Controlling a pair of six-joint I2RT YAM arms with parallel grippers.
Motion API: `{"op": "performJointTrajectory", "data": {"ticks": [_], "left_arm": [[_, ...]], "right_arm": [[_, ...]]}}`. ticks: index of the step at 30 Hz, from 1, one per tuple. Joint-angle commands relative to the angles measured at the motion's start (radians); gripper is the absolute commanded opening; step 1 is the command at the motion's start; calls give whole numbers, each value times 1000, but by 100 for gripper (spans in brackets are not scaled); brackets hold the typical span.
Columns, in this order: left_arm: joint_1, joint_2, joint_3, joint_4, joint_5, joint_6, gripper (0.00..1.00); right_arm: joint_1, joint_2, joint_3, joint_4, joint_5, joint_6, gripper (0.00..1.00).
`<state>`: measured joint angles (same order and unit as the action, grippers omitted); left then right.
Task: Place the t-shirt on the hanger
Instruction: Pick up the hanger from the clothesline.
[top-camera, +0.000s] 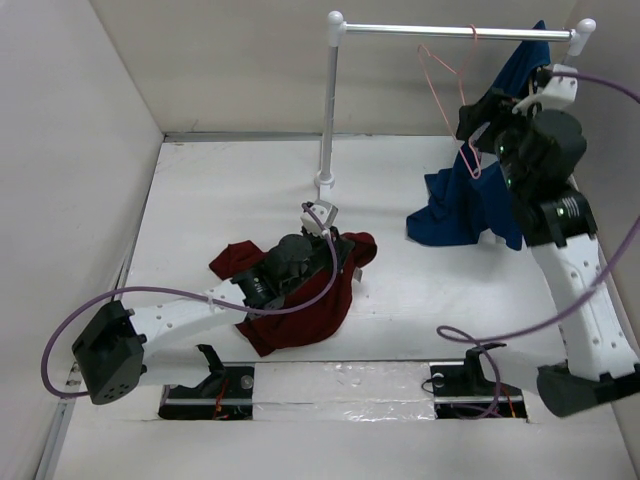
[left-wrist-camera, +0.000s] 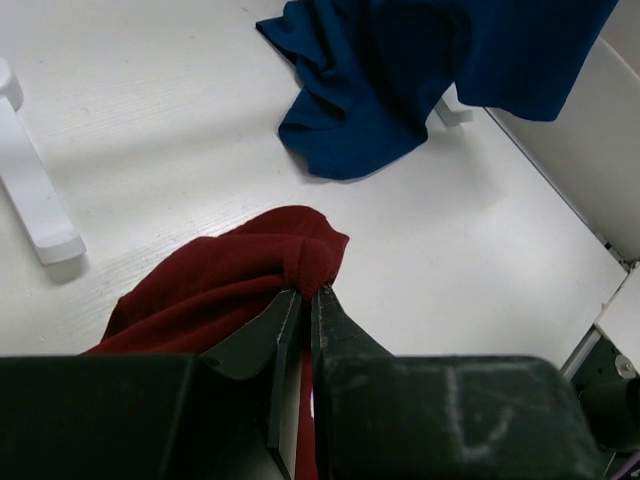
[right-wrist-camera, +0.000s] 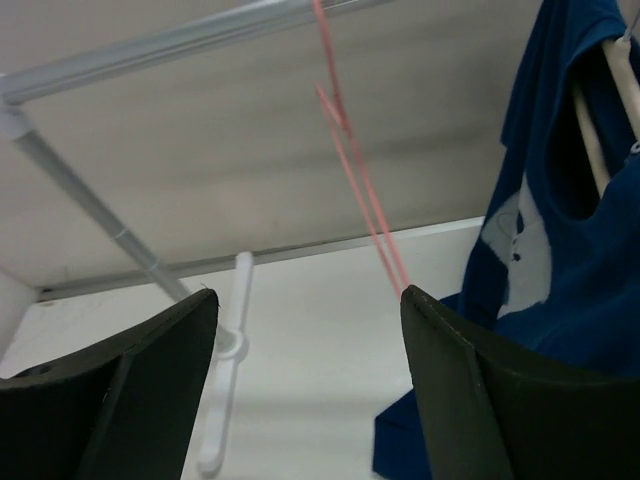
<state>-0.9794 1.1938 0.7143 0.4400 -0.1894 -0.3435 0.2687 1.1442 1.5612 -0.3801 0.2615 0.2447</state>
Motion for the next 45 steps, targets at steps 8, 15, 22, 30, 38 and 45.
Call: {"op": "performJointTrajectory", "data": {"ticks": [8, 15, 22, 30, 38, 45], "left_arm": [[5, -71, -41, 66, 51, 20, 0], [5, -102, -53, 72, 56, 23, 0], [5, -111, -58, 66, 31, 29, 0], [5, -112, -58, 68, 36, 29, 0], [5, -117, -59, 71, 41, 31, 0], [5, -103, -55, 63, 22, 32, 0]], "right_arm": [[-190, 296, 192, 58, -249, -85, 66], [-227, 383, 181, 161, -314, -93, 61], [-206, 482, 272, 130, -306, -145, 51], [-142, 502, 313, 115, -209, -200, 13], [-120, 431, 292, 159, -202, -214, 0], [-140, 353, 257, 158, -212, -228, 0]]}}
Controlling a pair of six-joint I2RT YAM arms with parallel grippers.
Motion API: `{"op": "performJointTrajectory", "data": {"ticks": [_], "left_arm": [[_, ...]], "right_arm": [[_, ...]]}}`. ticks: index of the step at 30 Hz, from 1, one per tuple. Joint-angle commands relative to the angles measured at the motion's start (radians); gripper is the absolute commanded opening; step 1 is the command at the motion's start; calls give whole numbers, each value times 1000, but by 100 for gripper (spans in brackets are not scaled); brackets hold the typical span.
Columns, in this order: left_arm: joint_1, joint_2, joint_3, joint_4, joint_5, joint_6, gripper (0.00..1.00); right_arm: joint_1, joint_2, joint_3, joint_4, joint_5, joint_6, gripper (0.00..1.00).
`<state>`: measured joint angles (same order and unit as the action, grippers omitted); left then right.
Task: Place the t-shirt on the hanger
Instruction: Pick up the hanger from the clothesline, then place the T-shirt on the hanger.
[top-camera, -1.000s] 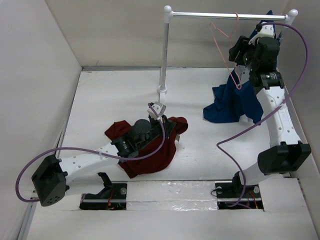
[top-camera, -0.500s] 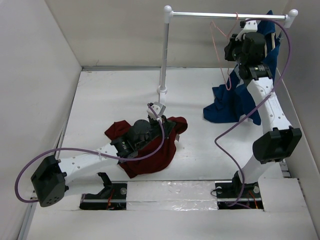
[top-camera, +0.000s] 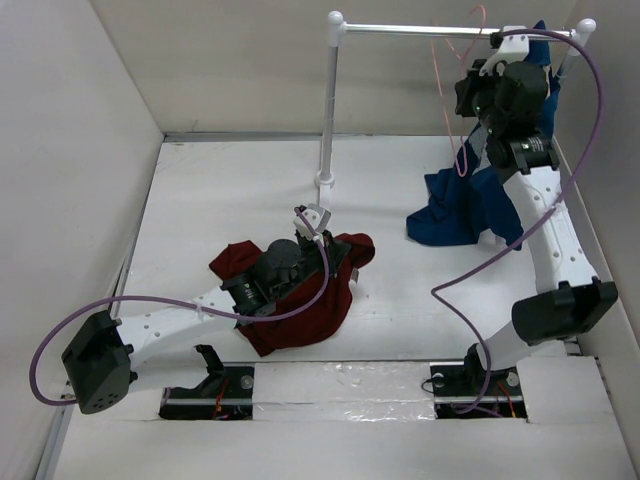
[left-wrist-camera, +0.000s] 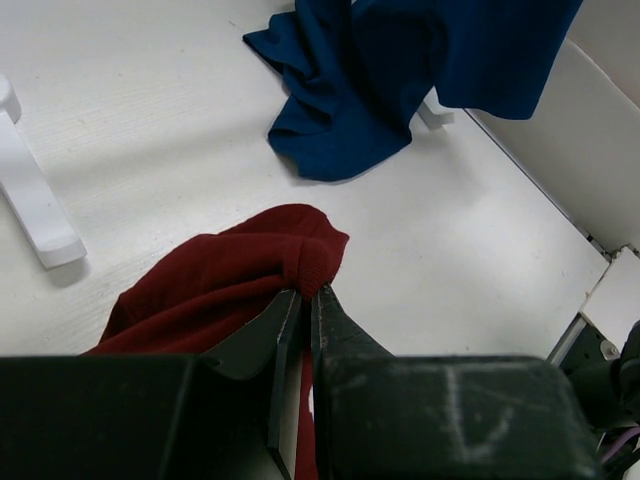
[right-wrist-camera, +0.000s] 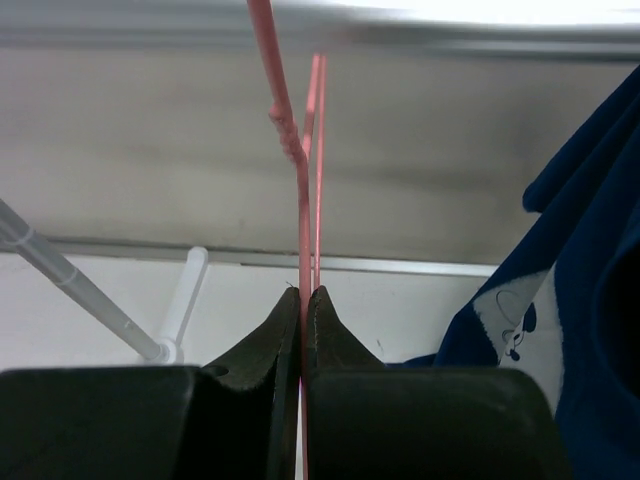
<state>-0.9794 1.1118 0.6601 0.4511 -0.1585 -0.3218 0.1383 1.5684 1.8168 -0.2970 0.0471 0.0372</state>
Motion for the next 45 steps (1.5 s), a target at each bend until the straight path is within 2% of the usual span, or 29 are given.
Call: {"op": "performJointTrajectory", "data": {"ticks": [1, 8, 12, 13, 16, 17, 21, 24, 27, 33, 37, 45], "left_arm": [[5, -17, -1, 52, -21, 12, 0], [19, -32, 6, 18, -78, 29, 0], [44, -30, -1, 18, -64, 20, 0], [44, -24, -4, 24, -73, 24, 0], [82, -10, 7, 12, -47, 17, 0], [91, -12, 7, 9, -44, 10, 0], [148, -6, 19, 29, -3, 1, 0], [182, 22, 49, 20, 13, -3, 0], [203, 43, 67, 34, 22, -6, 0], [214, 82, 95, 44, 42, -28, 0], [214, 91, 142, 9, 40, -34, 0], [214, 49, 144, 4, 68, -60, 0]], "right_arm": [[-9, -83, -22, 78, 2, -16, 0], [-55, -257, -325, 191, -157, 145, 0], [26, -393, -509, 214, -202, 203, 0], [50, -469, -551, 199, -210, 207, 0], [156, -611, -756, 174, -231, 245, 0], [200, -718, -866, 170, -236, 257, 0], [303, -1000, -1031, 40, -204, 328, 0], [365, -1170, -1041, -117, -176, 360, 0], [395, -1249, -1019, -238, -205, 386, 0], [405, -1266, -1013, -315, -315, 400, 0], [405, -1237, -1018, -311, -343, 389, 0], [405, -1151, -1056, -251, -377, 365, 0]]}}
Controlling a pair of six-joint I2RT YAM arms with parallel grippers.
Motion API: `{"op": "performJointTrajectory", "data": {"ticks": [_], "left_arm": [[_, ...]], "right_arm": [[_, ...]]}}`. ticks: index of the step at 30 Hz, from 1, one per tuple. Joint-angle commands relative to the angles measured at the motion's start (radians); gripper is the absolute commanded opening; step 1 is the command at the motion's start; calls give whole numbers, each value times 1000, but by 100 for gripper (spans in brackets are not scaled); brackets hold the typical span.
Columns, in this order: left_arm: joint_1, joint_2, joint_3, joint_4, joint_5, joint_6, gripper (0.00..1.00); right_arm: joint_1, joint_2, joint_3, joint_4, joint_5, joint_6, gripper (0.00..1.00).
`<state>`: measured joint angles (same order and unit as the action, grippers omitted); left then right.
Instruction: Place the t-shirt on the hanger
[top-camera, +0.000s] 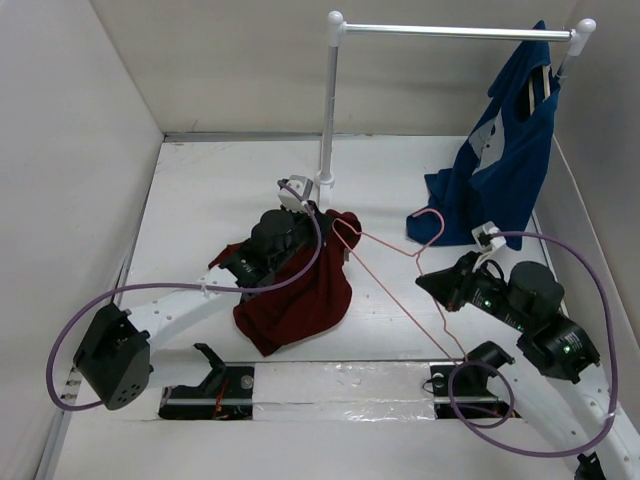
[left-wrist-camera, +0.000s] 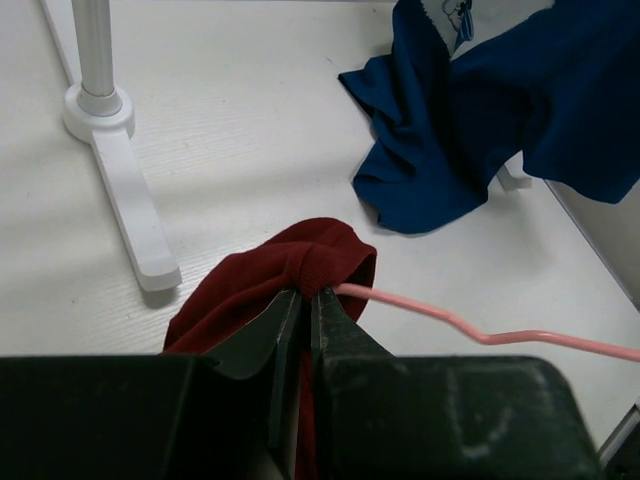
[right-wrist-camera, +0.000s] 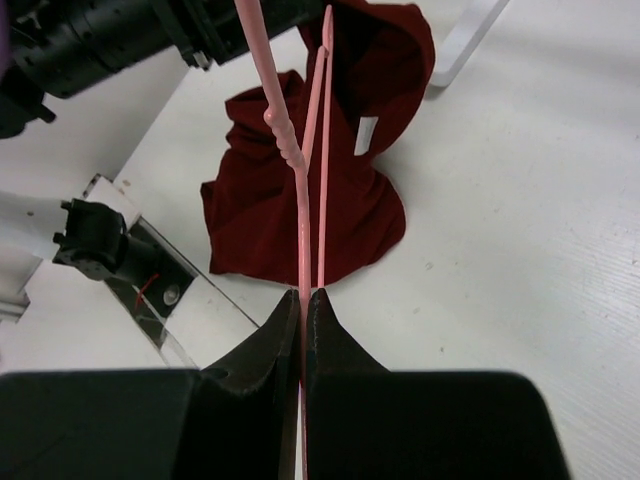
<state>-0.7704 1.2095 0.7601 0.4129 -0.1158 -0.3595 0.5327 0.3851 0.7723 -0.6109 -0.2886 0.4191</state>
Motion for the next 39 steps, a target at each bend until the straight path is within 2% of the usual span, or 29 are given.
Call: {"op": "performJointTrajectory", "data": {"ticks": [1, 6, 10, 12, 17, 19, 21, 22, 25, 27, 28, 29, 32, 35, 37, 39], "left_arm": [[5, -65, 35, 55, 30, -25, 0], [-12, -94, 28, 47, 68, -38, 0], [-50, -129, 19, 64, 82, -47, 0], [-50, -142, 21, 56, 142, -62, 0], [-50, -225, -12, 60, 166, -88, 0], [-50, -247, 7, 32, 169, -79, 0], [-50, -275, 4, 17, 156, -76, 0], [-50, -298, 4, 12, 151, -73, 0], [-59, -326, 47, -41, 153, -58, 0], [-59, -344, 50, -55, 140, -59, 0], [-59, -375, 47, -62, 92, -59, 0], [-72, -392, 45, -74, 70, -56, 0], [-83, -439, 51, -127, -23, -55, 0], [-83, -465, 56, -154, -68, -67, 0], [-83, -459, 61, -146, -64, -73, 0], [-83, -433, 99, -152, -21, -68, 0]], "right_arm": [[10, 44, -13, 78, -40, -20, 0], [10, 96, -33, 161, -23, -17, 0], [41, 170, -39, 299, -11, 17, 0], [102, 196, -47, 353, 76, 36, 0], [240, 268, -102, 652, 224, 60, 0], [331, 337, -108, 765, 322, 64, 0], [392, 385, -94, 815, 400, 52, 0], [439, 394, -75, 845, 419, 49, 0], [467, 466, -45, 921, 424, 69, 0], [467, 535, 28, 825, 410, 48, 0], [477, 563, 76, 725, 411, 40, 0], [501, 554, 76, 706, 411, 26, 0], [519, 442, 33, 660, 387, 9, 0], [520, 347, 24, 508, 319, 10, 0], [520, 290, 15, 447, 246, 27, 0], [520, 288, -16, 464, 211, 38, 0]]}}
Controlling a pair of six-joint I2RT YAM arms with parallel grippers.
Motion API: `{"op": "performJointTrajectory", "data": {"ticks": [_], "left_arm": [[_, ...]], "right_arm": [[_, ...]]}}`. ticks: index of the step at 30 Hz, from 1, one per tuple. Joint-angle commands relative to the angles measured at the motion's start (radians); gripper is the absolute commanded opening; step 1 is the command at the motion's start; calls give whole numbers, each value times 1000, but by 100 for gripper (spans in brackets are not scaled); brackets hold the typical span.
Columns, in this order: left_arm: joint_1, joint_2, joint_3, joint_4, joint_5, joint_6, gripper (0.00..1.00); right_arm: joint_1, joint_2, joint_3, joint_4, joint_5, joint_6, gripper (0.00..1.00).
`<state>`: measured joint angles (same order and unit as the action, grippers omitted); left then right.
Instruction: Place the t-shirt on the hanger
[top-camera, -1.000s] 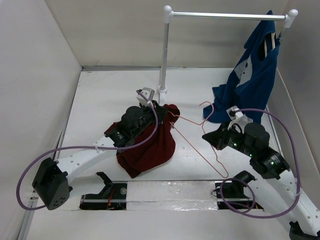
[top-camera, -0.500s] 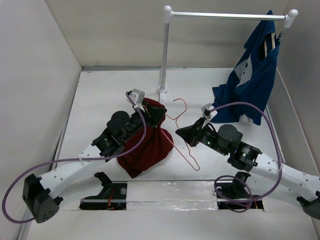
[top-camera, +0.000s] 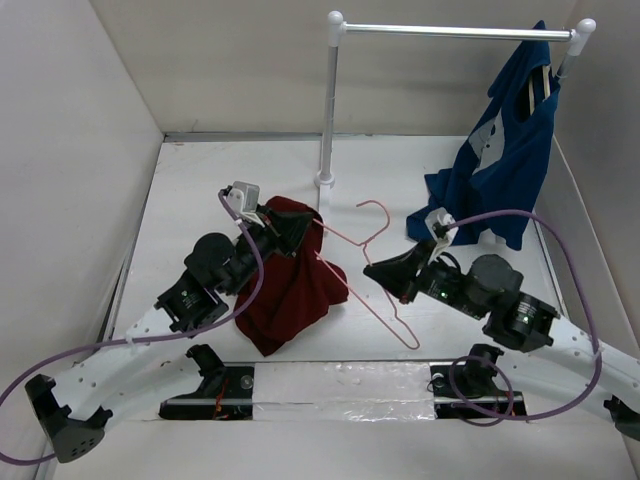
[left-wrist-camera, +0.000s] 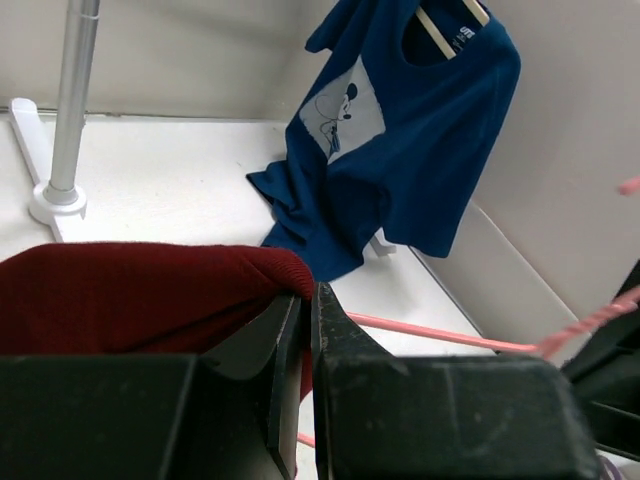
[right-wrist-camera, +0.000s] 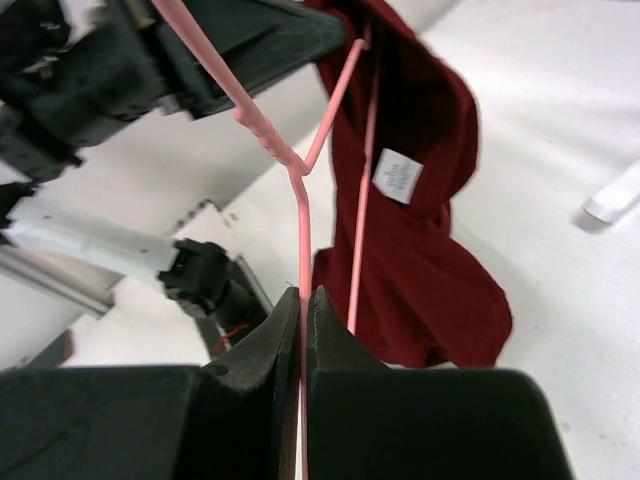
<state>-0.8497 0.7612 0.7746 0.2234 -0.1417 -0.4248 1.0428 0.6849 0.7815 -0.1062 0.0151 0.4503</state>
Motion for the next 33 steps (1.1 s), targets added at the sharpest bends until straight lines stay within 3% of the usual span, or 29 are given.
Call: {"op": "performJointTrajectory", "data": {"ticks": [1, 6, 11, 15, 19, 23, 28, 33], "left_arm": [[-3, 47, 97, 37, 29, -2, 0], [-3, 144, 185, 34, 217, -9, 0], [-3, 127, 193, 24, 307, -9, 0], [-3, 109, 203, -24, 323, -9, 0], [-3, 69, 164, -24, 324, -25, 0], [-3, 53, 160, -53, 361, -17, 0], [-3, 46, 170, -85, 372, 0, 0], [-3, 3, 136, -50, 380, 15, 38]], "right_arm": [[10, 5, -34, 3, -105, 7, 0], [-49, 206, 42, 60, -135, -73, 0], [-196, 321, 91, 230, -322, -93, 0], [-298, 321, 52, 462, -398, -50, 0], [-331, 353, 41, 701, -446, 25, 0], [-331, 432, 68, 824, -495, 41, 0], [-331, 438, 18, 985, -385, 56, 0], [-230, 358, -71, 1036, -215, -27, 0]]}}
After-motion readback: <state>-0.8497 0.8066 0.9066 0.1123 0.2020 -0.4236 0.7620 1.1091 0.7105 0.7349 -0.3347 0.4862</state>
